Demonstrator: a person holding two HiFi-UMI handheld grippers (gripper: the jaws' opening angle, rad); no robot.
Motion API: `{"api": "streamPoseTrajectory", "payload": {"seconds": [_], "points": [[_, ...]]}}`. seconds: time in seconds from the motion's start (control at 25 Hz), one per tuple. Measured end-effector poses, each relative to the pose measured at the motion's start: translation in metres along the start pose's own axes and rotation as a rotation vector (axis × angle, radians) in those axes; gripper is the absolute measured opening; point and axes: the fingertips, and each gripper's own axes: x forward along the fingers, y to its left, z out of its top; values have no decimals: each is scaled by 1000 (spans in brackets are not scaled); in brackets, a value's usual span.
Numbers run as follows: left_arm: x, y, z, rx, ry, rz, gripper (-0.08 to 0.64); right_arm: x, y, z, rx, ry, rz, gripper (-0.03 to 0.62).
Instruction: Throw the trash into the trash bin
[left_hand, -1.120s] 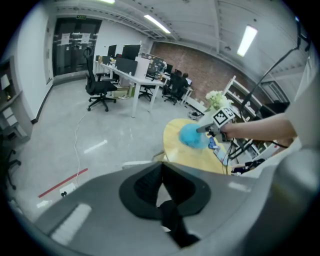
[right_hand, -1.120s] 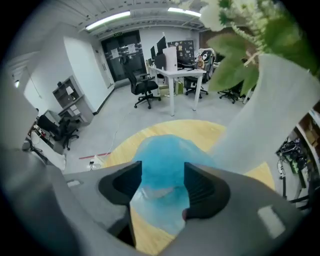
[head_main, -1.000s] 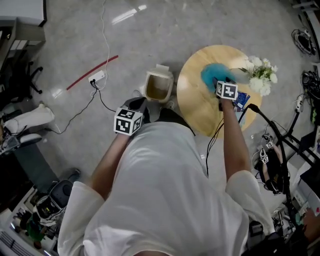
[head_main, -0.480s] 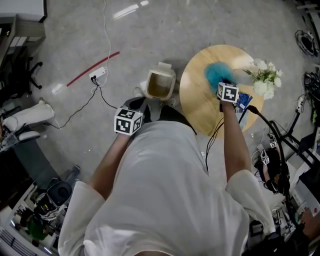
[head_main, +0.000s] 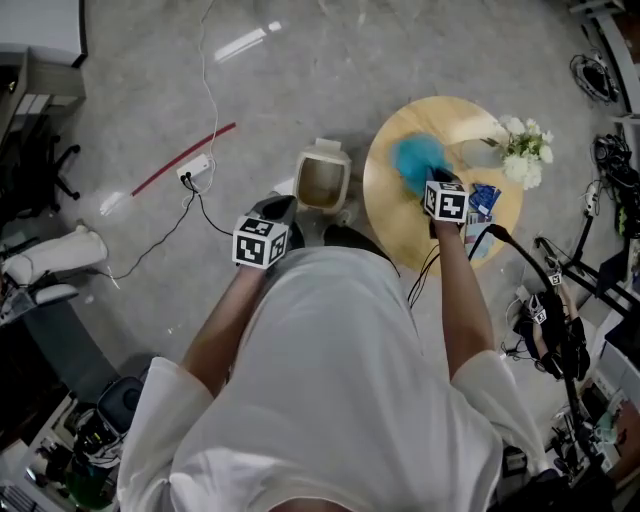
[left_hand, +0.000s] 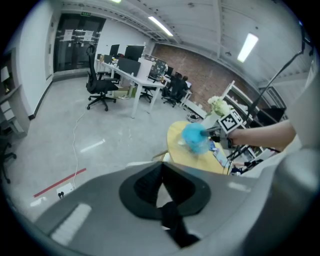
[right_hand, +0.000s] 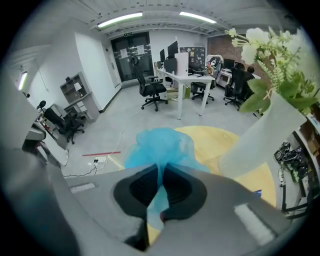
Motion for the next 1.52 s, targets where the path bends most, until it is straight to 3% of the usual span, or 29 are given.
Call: {"api": "streamPoseTrajectory", "payload": {"seconds": [1.0, 1.24, 1.52], "points": [[-42, 51, -43, 0, 14, -35, 5, -13, 198, -38, -72, 40, 232, 6], [-51, 62, -46, -1, 17, -25, 6, -9, 238, -42, -105, 52, 298, 6], [-62, 83, -51, -18, -10, 16, 6, 8, 271, -50, -76, 69, 362, 6]]}}
